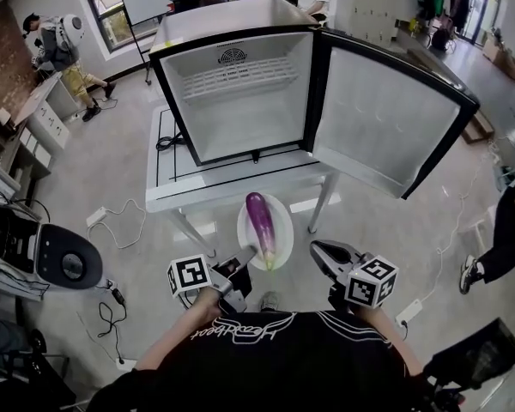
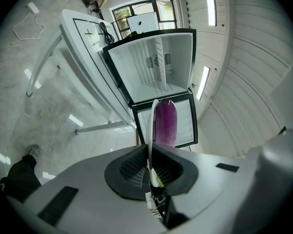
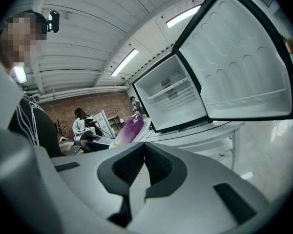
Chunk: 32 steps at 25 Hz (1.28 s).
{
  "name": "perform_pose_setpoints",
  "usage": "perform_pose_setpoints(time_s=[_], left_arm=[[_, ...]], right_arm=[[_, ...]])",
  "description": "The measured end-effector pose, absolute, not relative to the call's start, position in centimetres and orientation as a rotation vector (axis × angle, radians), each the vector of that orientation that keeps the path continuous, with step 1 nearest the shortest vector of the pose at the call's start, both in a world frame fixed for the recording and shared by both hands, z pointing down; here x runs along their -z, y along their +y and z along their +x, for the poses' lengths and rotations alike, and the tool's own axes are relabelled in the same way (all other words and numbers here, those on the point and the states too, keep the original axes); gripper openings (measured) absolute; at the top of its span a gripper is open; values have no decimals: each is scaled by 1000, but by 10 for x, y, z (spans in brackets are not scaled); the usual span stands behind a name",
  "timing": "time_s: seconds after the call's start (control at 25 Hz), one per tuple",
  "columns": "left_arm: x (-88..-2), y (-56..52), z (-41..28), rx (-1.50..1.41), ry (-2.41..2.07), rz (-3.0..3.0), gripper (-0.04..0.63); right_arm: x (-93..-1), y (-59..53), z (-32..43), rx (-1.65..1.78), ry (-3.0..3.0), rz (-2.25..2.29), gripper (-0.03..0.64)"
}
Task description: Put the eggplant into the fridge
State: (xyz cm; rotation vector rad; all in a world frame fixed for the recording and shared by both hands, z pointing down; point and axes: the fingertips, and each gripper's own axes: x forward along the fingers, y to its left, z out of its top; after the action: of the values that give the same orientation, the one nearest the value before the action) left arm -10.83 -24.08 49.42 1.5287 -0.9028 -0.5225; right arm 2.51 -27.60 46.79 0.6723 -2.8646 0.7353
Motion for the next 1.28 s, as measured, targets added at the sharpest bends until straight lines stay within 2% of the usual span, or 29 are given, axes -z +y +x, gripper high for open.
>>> perform_pose_setpoints(time_s=[0.56, 1.28], left_arm=[[-500, -357, -187, 481, -904, 1568, 31], [-525, -404, -191, 410, -934, 1521, 31]], right_arm=[[-468, -387, -55, -655, -2867, 712, 6], [-500, -430, -46, -748, -2799, 816, 6]])
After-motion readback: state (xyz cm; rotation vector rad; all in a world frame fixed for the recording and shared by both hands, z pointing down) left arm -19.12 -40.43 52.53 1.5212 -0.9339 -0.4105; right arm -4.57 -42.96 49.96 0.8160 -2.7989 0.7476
